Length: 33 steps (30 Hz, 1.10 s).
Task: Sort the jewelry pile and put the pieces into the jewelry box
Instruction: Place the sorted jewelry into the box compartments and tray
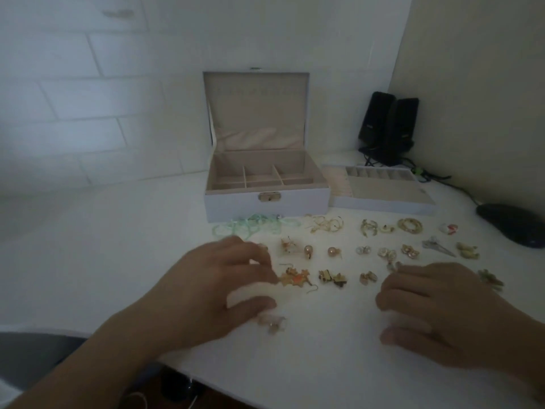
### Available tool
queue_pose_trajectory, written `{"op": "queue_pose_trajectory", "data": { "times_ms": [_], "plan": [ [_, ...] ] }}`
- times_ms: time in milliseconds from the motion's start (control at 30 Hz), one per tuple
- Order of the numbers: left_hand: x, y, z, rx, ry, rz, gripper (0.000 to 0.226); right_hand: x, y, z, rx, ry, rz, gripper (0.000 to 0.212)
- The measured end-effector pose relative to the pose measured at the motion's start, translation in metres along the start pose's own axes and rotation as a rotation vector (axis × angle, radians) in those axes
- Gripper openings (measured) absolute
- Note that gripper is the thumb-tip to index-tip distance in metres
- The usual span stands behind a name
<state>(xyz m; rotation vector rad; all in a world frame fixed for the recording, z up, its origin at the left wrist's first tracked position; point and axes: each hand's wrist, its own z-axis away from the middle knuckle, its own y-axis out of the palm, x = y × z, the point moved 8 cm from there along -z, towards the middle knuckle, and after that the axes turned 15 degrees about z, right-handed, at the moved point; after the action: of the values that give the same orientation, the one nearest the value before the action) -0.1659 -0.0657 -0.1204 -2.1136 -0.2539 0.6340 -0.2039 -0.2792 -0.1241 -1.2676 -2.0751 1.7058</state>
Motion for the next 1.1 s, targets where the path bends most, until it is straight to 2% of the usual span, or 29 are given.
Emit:
{"op": "queue_pose_trajectory", "data": {
  "times_ms": [133, 200, 267, 367, 533, 667, 800, 900, 1100],
  "plan": [
    [0.076, -0.059, -0.023, -0.264, -0.253, -0.064, 0.048, -0.043, -0.007, -0.046, -0.096, 0.332, 0.069, 0.035],
    [0.114, -0.067, -0.037, -0.272, -0.346, -0.127, 0.056, -0.068, 0.01, -0.073, -0.071, 0.469, 0.088, 0.038],
    [0.142, -0.065, -0.044, -0.23, -0.392, -0.187, 0.057, -0.088, 0.036, -0.098, 0.016, 0.527, 0.075, 0.048],
    [0.163, -0.055, -0.046, -0.17, -0.355, -0.256, 0.054, -0.103, 0.066, -0.125, 0.097, 0.525, 0.051, 0.052],
    [0.17, -0.054, -0.045, -0.186, -0.285, -0.299, 0.042, -0.115, 0.094, -0.146, 0.146, 0.486, -0.052, 0.027],
    [0.166, -0.053, -0.047, -0.205, -0.216, -0.184, 0.037, -0.12, 0.101, -0.144, 0.064, 0.469, -0.098, 0.017],
    [0.164, -0.052, -0.046, -0.167, -0.212, -0.125, 0.043, -0.118, 0.1, -0.144, -0.006, 0.446, -0.09, 0.02],
    [0.151, -0.058, -0.031, -0.164, -0.166, -0.183, 0.027, -0.107, 0.095, -0.146, -0.011, 0.409, -0.089, 0.025],
    [0.122, -0.07, -0.006, -0.137, -0.115, -0.351, 0.018, -0.076, 0.077, -0.149, -0.076, 0.32, -0.086, 0.02]
  ]
}}
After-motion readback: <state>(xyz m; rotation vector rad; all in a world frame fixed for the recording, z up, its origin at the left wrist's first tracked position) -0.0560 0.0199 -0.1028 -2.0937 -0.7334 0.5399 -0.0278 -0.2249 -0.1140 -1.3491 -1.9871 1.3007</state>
